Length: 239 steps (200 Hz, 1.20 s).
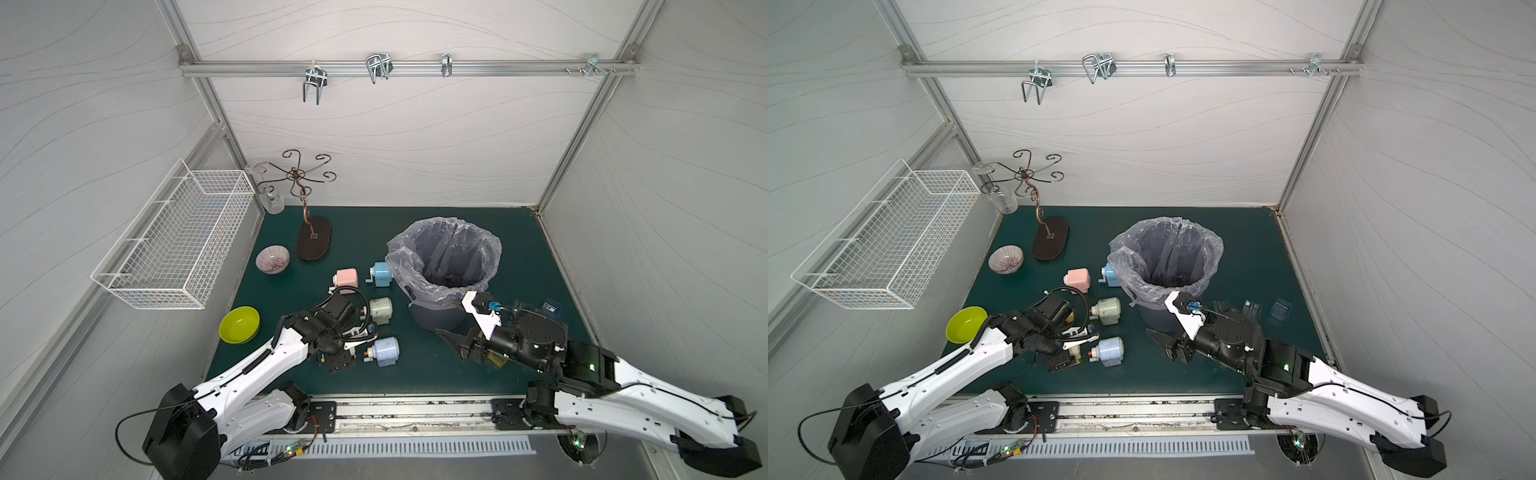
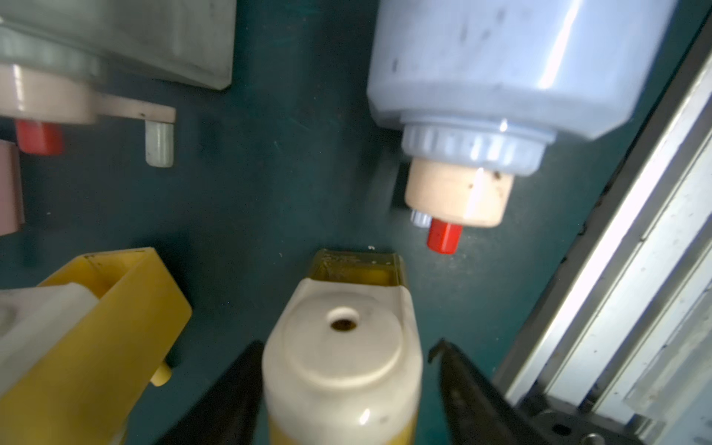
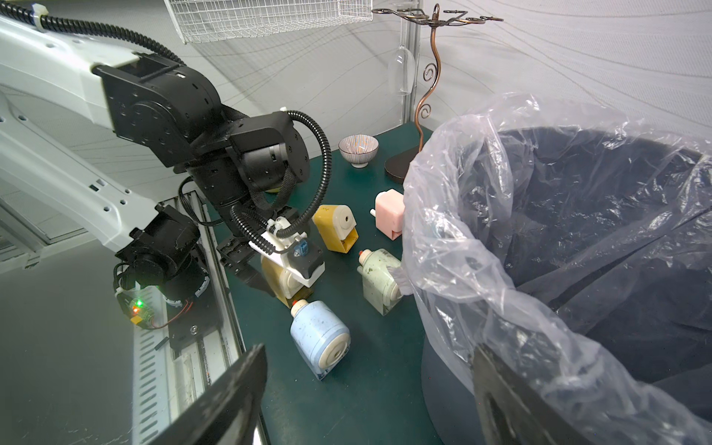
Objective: Take out the pencil sharpener tray and clean the shavings
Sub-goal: Place the pencil sharpener at the center of the board, then pick up the pencil sharpener from the center of the board.
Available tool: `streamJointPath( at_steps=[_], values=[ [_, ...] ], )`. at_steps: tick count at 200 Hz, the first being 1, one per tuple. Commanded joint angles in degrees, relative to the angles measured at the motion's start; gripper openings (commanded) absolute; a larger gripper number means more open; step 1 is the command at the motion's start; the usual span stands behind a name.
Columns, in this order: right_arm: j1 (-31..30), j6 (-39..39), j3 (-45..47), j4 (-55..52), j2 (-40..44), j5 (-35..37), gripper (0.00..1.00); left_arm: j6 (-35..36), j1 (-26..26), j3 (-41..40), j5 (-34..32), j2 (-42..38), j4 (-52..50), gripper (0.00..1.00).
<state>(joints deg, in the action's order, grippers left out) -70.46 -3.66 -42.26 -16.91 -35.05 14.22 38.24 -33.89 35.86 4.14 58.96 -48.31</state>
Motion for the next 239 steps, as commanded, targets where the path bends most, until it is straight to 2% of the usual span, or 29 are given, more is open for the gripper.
streamJointPath(
  at_steps=[1, 15, 64, 77, 103, 144, 181, 239],
  values=[
    [0.3, -0.9, 0.8, -1.1, 0.9, 0.6, 0.84, 1.8, 0.2, -0.3, -0.5, -1.0, 0.3, 0.94],
    [0.2, -1.0, 0.9, -1.2, 0.8, 0.6, 0.84, 1.9, 0.2, -0.3, -0.4, -1.3, -0.3, 0.99],
    [0.3, -1.2, 1.0, -1.8, 1.2, 0.3, 0.84, 2.3, 0.3, -0.2, 0.0, 0.0, -0.4, 0.99],
    [0.3, -1.2, 1.0, -2.0, 1.3, 0.2, 0.84, 2.9, 0.6, 0.3, 1.2, 1.2, -0.5, 0.96],
    [0.3, -1.2, 0.9, -2.7, 1.9, 0.2, 0.84, 3.7, 2.1, 1.0, 3.6, 3.6, 0.0, 0.8],
    [0.2, -1.2, 1.0, -3.8, 3.4, 0.5, 0.84, 3.9, 3.1, 1.4, 5.2, 7.9, 1.6, 0.78],
    [0.3, -1.2, 1.3, -4.8, 5.1, 0.7, 0.84, 3.3, 3.7, -0.1, 6.3, 8.5, 4.0, 0.78],
    [0.3, -0.8, 1.9, -5.6, 6.5, 0.8, 0.84, 3.0, 3.7, -1.4, 7.0, 6.8, 2.8, 0.63]
  ],
)
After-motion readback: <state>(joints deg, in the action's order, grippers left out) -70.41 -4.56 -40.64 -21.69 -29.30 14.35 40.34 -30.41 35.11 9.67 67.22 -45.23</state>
